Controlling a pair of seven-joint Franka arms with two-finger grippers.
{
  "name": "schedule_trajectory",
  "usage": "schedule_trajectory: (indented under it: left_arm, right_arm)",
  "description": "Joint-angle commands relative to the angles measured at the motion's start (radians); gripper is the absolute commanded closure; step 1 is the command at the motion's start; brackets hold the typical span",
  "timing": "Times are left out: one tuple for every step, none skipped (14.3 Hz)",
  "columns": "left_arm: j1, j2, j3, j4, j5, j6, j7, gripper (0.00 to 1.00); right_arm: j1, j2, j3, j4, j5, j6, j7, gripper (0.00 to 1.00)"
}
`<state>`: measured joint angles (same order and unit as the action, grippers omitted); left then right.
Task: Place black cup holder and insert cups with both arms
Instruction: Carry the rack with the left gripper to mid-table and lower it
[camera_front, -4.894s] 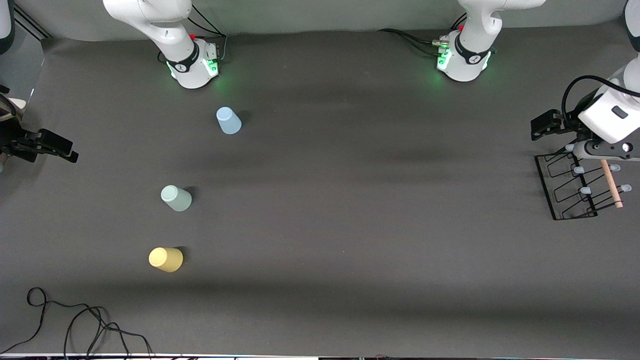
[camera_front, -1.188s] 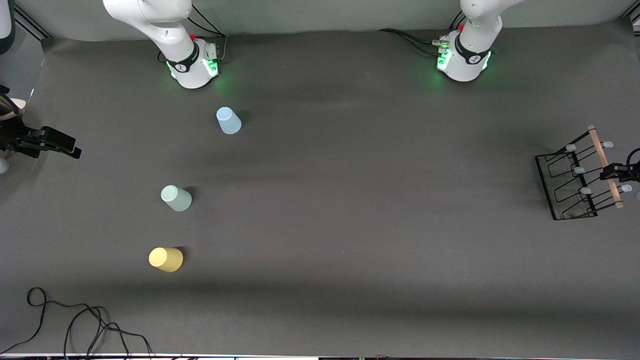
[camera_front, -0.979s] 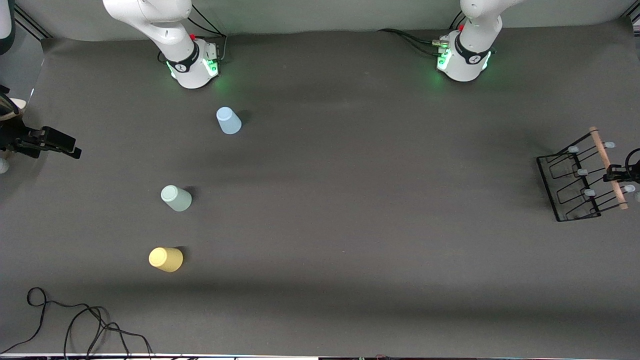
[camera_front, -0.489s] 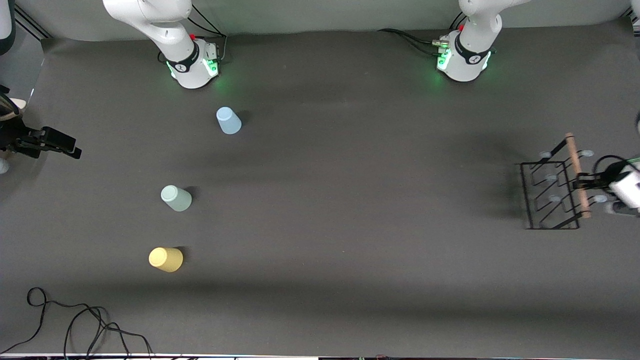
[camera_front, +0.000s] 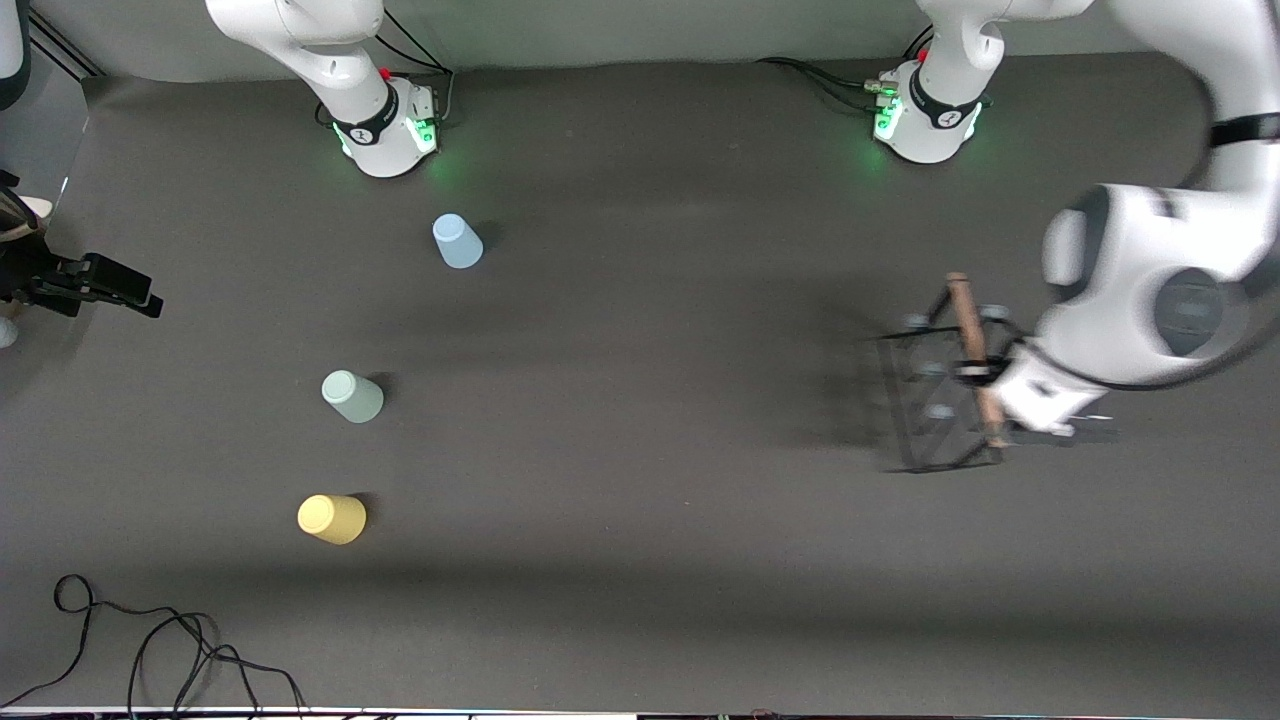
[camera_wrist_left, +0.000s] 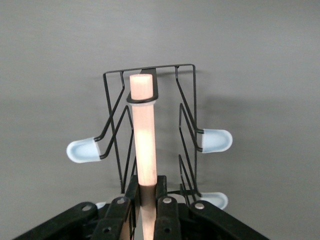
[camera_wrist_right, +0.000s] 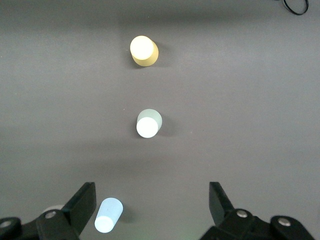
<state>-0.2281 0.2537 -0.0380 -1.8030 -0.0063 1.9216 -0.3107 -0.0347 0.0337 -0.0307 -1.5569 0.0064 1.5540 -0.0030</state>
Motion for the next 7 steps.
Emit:
schedule_trajectory:
  left_arm:
    - [-0.188,0.056,0.024,0.103,-0.006,-0.01,-0.204,1.0]
    - [-0.244,0.079,0.026,0.147,-0.011,-0.013,-0.246,1.0]
    - [-0.285,0.114,0.024,0.187,-0.035,-0.016,-0.272,1.0]
    - [-0.316,0.134,0.021,0.217,-0.078,-0.015,-0.281,1.0]
    - [-0.339,0.157,0.015,0.24,-0.107,-0.01,-0.286,1.0]
    - [-0.367,0.18,0.012,0.264,-0.118,-0.009,-0.291,1.0]
    - [-0.394,0.206,0.01,0.295,-0.123,-0.009,-0.304,1.0]
  right_arm:
    - [0.002,-0.001,0.0,0.009,0.006,-0.003,0.02,0.0]
    - [0.002,-0.001,0.0,0.009,0.006,-0.005,0.02,0.0]
    - [0.002,-0.001,0.0,0.009,0.006,-0.003,0.02,0.0]
    - [0.002,-0.001,0.0,0.009,0.006,-0.003,0.018,0.0]
    - [0.002,-0.001,0.002,0.009,0.004,-0.005,0.018,0.0]
    - [0.004,0.0,0.002,0.009,0.004,-0.003,0.018,0.0]
    - [0.002,-0.001,0.002,0.008,0.004,-0.003,0.017,0.0]
